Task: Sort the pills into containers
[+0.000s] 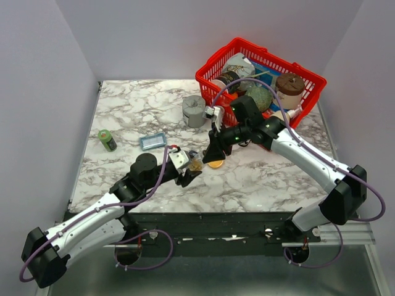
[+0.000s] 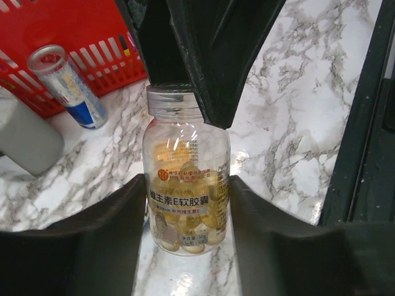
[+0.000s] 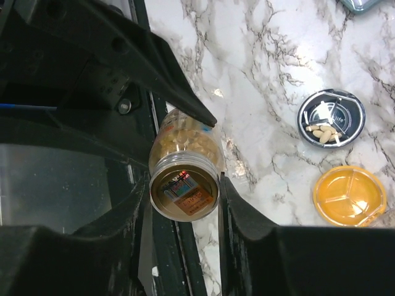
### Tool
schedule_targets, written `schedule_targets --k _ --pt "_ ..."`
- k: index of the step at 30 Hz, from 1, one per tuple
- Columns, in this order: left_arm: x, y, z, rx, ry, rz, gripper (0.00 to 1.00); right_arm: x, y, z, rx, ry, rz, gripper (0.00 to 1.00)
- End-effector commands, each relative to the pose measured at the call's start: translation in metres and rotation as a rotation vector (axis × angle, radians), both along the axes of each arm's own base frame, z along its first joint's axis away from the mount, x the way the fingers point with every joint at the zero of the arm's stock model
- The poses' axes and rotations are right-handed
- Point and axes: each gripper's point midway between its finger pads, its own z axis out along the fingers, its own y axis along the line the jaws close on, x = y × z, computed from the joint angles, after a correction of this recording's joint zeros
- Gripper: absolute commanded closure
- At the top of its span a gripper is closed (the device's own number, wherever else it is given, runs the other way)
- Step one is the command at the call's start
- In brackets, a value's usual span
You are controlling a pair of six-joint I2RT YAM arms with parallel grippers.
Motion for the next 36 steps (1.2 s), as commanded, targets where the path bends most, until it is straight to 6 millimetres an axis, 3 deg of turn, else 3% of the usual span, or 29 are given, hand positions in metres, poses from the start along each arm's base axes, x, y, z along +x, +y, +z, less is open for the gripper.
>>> schedule_targets --k 1,3,4,10,14,17,18,20,23,24,29,32,34,36 --pt "-0.005 -0.002 0.018 -0.060 -0.009 -0.016 0.20 -0.009 0.001 0.014 0.044 -0.001 0.024 0.88" --pt "-0.006 -0.001 0.016 -0.059 -0.002 -0.014 0.09 -0.011 0.002 0.020 0.064 -0.011 0.029 0.88" --pt "-0.006 -0.001 0.016 -0.057 0.000 -0.014 0.07 -0.012 0.002 0.020 0.069 -0.005 0.030 0.88" --pt "-0.003 -0.006 0.007 -0.028 0.036 -0.019 0.07 -0.016 0.003 0.029 0.102 0.002 0.036 0.89" --pt "-0.001 -0.009 0.007 -0.026 0.046 -0.019 0.13 -0.019 0.005 0.028 0.117 0.024 0.046 0.89" --pt "-0.003 -0.011 0.012 -0.039 0.049 -0.035 0.33 -0.021 0.005 0.023 0.114 0.037 0.047 0.89" --pt "-0.004 -0.012 0.013 -0.044 0.051 -0.039 0.44 -0.020 0.004 0.021 0.110 0.038 0.045 0.89" --pt "-0.007 -0.012 0.013 -0.051 0.060 -0.050 0.47 -0.020 0.004 0.020 0.108 0.038 0.042 0.90" --pt "-0.011 -0.012 0.015 -0.070 0.068 -0.063 0.80 -0.022 0.004 0.020 0.112 0.034 0.056 0.90" --pt "-0.014 -0.013 0.016 -0.072 0.073 -0.079 1.00 -0.023 0.003 0.020 0.114 0.028 0.064 0.90" --pt "-0.042 -0.019 0.008 -0.056 0.107 -0.231 1.00 -0.058 -0.004 0.046 0.244 -0.114 0.355 0.91" --pt "-0.061 -0.019 0.007 -0.045 0.093 -0.337 1.00 -0.078 -0.013 0.055 0.319 -0.413 0.579 0.90" --pt "-0.069 -0.017 0.005 -0.032 0.092 -0.371 1.00 -0.077 -0.013 0.052 0.301 -0.592 0.672 0.89" --pt "-0.069 -0.016 0.005 -0.026 0.096 -0.366 1.00 -0.076 -0.009 0.054 0.285 -0.608 0.682 0.88"
